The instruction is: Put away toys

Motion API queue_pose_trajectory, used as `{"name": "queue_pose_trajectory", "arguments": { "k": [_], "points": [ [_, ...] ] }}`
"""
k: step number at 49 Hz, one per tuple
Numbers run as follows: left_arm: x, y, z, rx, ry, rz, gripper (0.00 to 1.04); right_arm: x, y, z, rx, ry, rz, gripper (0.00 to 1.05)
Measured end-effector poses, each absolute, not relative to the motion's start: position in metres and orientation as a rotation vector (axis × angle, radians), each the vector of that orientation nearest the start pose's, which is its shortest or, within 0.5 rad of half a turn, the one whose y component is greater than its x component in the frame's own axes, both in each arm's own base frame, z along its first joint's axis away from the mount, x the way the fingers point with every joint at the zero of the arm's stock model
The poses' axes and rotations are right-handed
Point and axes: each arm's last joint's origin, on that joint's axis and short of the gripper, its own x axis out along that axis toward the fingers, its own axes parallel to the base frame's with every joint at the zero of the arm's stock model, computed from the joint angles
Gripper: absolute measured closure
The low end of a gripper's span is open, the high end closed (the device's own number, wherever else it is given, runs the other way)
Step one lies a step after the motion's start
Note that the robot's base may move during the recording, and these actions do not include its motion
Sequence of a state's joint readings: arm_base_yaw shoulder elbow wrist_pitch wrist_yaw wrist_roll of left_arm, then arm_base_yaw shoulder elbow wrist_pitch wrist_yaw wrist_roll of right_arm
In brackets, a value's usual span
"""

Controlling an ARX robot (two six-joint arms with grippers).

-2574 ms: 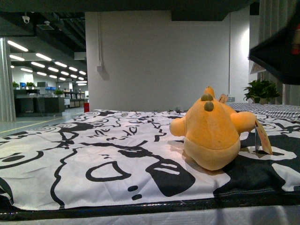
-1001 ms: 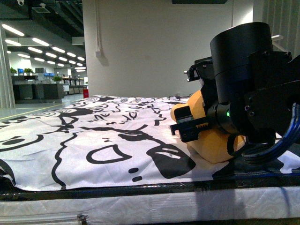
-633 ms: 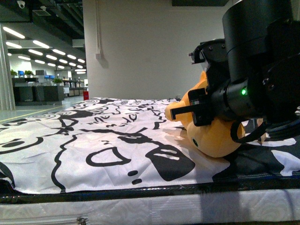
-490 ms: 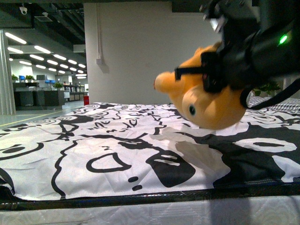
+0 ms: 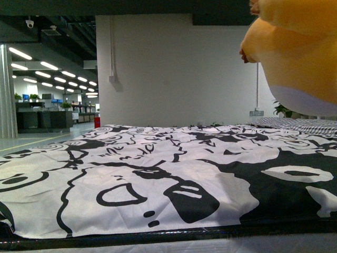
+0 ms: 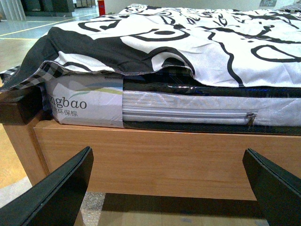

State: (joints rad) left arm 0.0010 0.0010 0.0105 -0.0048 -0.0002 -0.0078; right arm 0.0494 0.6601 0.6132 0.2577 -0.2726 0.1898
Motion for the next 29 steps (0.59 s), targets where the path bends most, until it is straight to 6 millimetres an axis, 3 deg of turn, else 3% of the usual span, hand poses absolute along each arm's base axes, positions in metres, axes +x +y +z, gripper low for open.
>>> {"name": "queue_pose_trajectory", "arguments": {
  "k": [10,22,29],
  "points": [
    [0.097,0.0,0.167,-0.007,-0.005,0.002,0.06,0.104,0.015,0.278,0.239,-0.153,0.334,0.97],
    [0.097,0.0,0.167,-0.007,-0.005,0.002,0.06,0.1,0.024,0.228,0.229,-0.142,0.278,0.97],
    [0.097,0.0,0.167,-0.007,-0.005,0.001,0.06,0.099,0.025,0.215,0.192,-0.157,0.236,0.97]
  ]
}}
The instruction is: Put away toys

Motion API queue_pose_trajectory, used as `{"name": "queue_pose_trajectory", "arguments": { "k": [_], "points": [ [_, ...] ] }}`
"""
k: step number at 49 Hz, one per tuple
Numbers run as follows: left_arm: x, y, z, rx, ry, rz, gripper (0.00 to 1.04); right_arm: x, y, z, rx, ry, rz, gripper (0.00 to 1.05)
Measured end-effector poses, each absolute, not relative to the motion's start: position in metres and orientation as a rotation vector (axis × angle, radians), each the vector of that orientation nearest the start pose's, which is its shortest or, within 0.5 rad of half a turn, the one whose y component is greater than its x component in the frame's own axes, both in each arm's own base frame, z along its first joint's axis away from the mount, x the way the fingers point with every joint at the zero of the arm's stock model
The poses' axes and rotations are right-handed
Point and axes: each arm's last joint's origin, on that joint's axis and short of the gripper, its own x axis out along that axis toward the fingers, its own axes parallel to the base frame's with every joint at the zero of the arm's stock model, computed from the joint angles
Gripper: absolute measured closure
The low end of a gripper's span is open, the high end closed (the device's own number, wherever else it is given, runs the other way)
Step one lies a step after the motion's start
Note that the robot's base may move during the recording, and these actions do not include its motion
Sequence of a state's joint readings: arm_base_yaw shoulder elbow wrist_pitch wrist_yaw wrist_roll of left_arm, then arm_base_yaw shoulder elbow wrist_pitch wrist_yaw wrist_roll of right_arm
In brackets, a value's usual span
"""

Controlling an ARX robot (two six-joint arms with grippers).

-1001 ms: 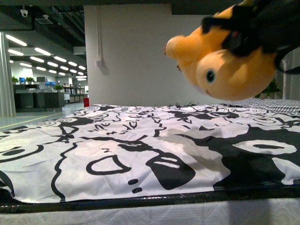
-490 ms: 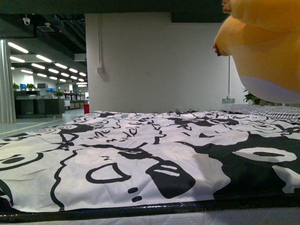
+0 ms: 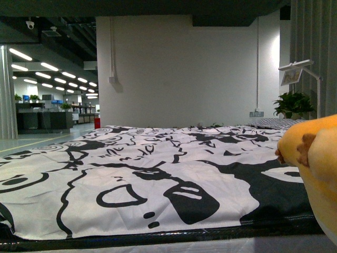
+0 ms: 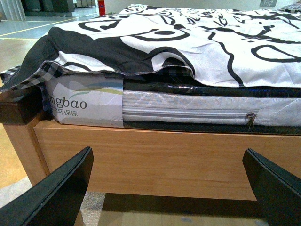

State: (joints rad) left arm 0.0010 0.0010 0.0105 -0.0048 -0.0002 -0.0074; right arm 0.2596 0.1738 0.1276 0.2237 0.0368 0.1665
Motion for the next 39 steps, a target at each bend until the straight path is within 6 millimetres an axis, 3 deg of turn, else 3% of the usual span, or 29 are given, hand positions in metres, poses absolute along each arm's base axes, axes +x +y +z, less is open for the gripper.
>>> {"name": "queue_pose_trajectory", "arguments": {
  "k": [24,39],
  "points": [
    [0.097,0.0,0.167,-0.007,-0.005,0.001,0.06,0.099,0.012,0.18,0.114,-0.116,0.139,0.97],
    [0.097,0.0,0.167,-0.008,-0.005,0.005,0.06,0.099,0.011,0.18,0.112,-0.118,0.138,0.97]
  ]
}}
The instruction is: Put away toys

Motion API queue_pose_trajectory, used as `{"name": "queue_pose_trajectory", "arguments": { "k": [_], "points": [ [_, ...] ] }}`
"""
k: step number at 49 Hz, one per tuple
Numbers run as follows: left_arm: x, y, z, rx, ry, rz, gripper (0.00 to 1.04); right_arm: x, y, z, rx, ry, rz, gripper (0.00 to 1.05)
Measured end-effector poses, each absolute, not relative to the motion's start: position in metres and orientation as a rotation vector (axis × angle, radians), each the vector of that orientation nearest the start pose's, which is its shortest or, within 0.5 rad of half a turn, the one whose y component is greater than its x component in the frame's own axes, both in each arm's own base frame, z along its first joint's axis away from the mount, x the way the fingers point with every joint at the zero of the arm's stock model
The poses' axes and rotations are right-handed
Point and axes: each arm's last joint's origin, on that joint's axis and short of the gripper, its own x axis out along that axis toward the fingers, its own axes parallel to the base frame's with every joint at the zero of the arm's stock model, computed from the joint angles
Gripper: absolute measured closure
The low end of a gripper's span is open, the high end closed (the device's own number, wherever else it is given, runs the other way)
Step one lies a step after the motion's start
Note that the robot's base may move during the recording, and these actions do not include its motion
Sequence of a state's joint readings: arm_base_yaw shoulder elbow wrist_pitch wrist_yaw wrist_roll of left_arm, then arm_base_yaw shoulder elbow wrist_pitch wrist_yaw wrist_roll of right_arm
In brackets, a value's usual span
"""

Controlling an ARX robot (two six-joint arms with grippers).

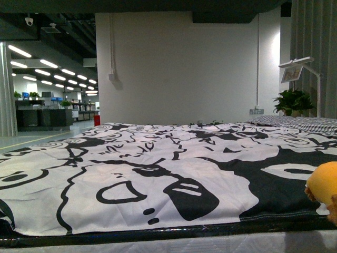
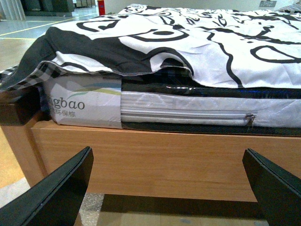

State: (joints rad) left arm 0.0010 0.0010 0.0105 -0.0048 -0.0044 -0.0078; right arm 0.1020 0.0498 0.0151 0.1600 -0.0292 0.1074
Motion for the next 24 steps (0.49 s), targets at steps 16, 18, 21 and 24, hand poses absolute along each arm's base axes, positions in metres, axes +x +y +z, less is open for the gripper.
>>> {"name": "queue_pose_trajectory", "arguments": {
  "k": [16,18,21,24],
  "points": [
    [0.0971,0.0001,0.1665,-0.007,-0.004,0.0,0.06,0.0985,0.0103,0.1804,0.113,-0.122,0.122,0.97],
    [0.0971,0.0001,0.1666,-0.008,-0.006,0.001,0.06,0.0984,0.0103,0.1805,0.112,-0.122,0.123,0.97],
    [0.0971,0.0001,0.1665,-0.008,-0.005,0.001,0.06,0.0984,0.0104,0.1805,0.112,-0.122,0.126,0.97],
    [0.0971,0.0001,0.1666,-0.007,-0.005,0.001,0.06,0.0984,0.0105,0.1805,0.112,-0.122,0.129,0.97]
  ]
}}
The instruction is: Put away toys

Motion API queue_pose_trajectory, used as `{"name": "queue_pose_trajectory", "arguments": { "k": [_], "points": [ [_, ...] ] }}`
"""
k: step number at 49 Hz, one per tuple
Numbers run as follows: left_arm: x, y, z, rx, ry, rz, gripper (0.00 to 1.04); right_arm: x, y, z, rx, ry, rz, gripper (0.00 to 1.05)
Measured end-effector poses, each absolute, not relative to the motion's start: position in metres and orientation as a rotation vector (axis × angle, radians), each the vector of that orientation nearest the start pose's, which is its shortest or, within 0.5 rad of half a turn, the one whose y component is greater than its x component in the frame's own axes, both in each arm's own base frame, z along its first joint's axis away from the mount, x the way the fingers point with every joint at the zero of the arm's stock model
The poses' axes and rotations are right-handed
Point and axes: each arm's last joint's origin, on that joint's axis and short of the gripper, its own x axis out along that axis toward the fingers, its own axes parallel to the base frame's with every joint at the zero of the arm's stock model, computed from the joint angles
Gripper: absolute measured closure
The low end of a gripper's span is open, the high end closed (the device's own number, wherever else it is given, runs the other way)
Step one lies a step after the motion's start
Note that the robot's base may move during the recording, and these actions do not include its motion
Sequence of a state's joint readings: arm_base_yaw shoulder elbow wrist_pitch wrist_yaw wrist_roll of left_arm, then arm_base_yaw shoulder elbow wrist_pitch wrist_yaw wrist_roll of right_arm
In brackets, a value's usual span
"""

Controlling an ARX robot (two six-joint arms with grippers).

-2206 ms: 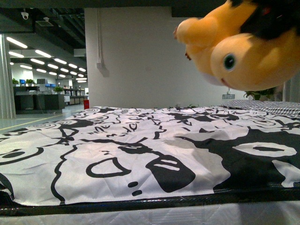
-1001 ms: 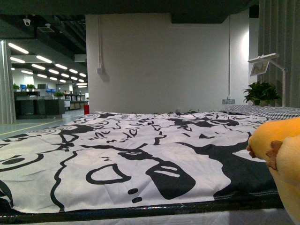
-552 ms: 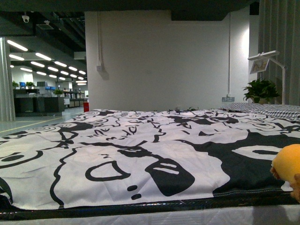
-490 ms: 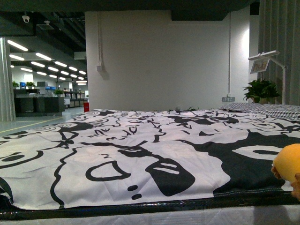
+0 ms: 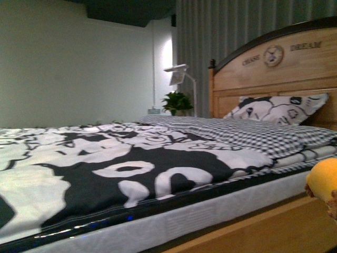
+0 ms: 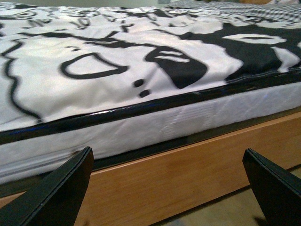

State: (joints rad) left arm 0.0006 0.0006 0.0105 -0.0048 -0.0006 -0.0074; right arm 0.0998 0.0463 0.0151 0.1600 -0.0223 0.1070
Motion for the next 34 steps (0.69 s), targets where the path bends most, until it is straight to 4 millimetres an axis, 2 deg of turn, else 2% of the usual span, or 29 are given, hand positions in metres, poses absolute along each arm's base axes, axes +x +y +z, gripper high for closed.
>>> {"name": "queue_pose_trajectory", "arguments": {
  "k": [34],
  "points": [
    [0.0971,0.0001,0.1666,-0.007,-0.005,0.001,0.06,0.0984,0.0105,0.1804,0.109,-0.122,0.127,0.97]
  ]
}}
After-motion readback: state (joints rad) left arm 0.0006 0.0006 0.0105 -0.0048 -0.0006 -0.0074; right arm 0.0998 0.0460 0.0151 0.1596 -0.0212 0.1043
